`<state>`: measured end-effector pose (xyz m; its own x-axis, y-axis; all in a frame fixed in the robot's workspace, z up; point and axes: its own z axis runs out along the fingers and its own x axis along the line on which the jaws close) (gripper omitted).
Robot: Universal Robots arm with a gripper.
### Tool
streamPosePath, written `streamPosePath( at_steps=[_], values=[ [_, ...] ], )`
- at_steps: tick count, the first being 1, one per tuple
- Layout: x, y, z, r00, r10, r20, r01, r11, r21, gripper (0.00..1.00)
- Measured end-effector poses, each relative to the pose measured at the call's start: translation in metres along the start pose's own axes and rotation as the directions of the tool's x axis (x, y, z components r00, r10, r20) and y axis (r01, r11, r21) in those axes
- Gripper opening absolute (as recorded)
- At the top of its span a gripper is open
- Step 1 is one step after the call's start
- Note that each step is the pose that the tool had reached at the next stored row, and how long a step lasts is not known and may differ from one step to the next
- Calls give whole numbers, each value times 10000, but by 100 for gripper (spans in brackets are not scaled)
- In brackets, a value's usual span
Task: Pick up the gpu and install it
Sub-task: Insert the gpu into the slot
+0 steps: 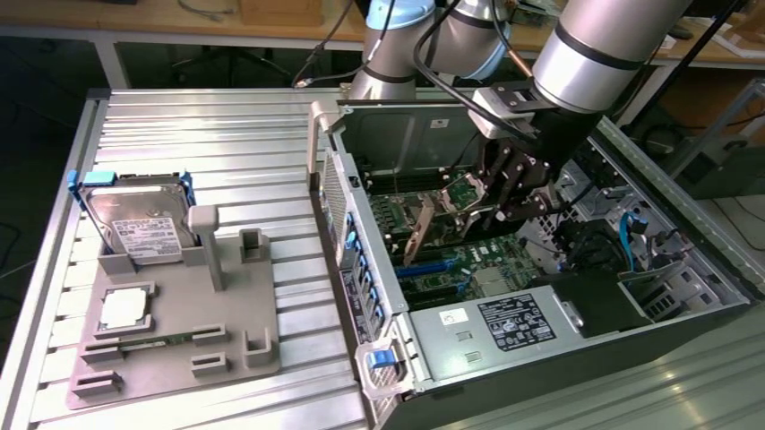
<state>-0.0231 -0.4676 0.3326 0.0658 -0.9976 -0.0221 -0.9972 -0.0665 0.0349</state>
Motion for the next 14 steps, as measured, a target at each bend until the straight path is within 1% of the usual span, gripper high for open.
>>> streamPosePath(
  at_steps=[14],
  values=[
    [1,-1,34,10000,0,0,0,10000,0,27]
  ],
)
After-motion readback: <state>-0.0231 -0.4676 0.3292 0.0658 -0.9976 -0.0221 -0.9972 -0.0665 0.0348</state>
